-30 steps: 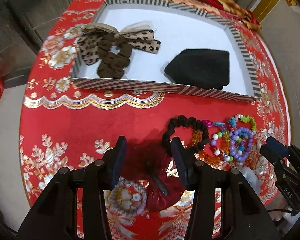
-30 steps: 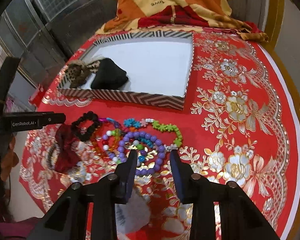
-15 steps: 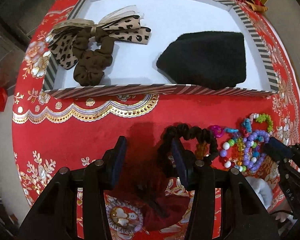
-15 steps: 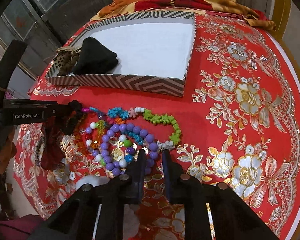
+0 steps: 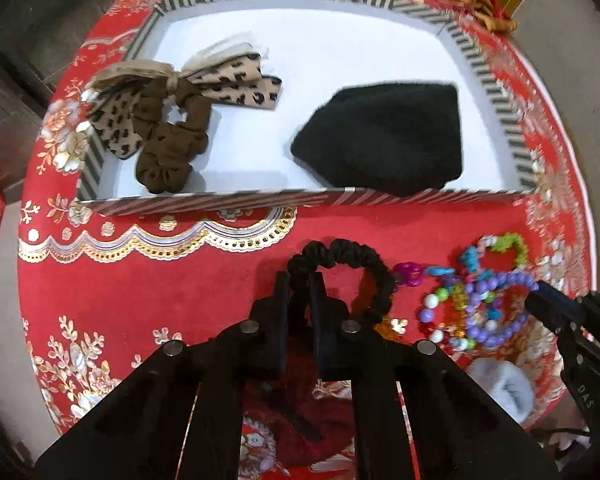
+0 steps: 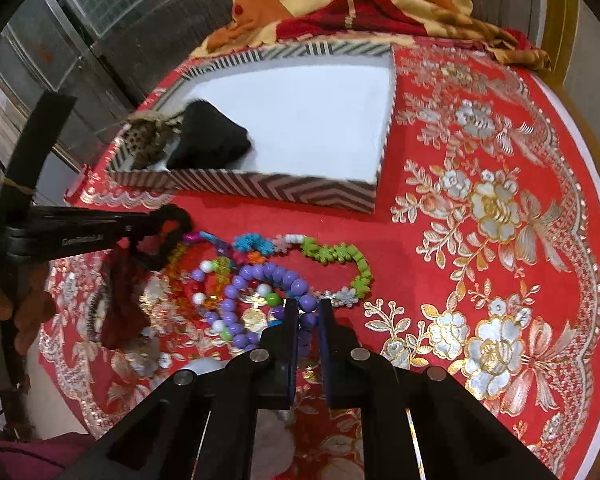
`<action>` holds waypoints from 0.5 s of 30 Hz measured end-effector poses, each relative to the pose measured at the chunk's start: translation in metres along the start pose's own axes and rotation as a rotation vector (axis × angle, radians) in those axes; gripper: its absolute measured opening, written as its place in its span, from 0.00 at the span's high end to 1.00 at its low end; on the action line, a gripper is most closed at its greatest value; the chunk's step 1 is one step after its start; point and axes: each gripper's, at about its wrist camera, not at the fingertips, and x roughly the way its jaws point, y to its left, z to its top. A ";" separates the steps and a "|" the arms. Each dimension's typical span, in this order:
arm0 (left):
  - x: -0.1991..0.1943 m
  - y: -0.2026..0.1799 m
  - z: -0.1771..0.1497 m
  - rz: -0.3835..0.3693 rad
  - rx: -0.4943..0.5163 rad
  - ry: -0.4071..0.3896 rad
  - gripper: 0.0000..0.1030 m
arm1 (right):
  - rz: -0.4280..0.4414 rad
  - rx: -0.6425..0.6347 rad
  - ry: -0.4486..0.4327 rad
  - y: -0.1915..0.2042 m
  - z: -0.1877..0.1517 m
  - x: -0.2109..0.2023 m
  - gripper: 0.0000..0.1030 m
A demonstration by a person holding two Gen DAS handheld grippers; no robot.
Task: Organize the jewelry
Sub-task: 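Grasp the black beaded scrunchie with left gripper while right gripper grasps purple bead bracelet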
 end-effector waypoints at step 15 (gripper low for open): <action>-0.076 0.020 0.005 -0.092 -0.031 -0.140 0.93 | 0.023 -0.038 -0.163 0.022 0.027 -0.079 0.92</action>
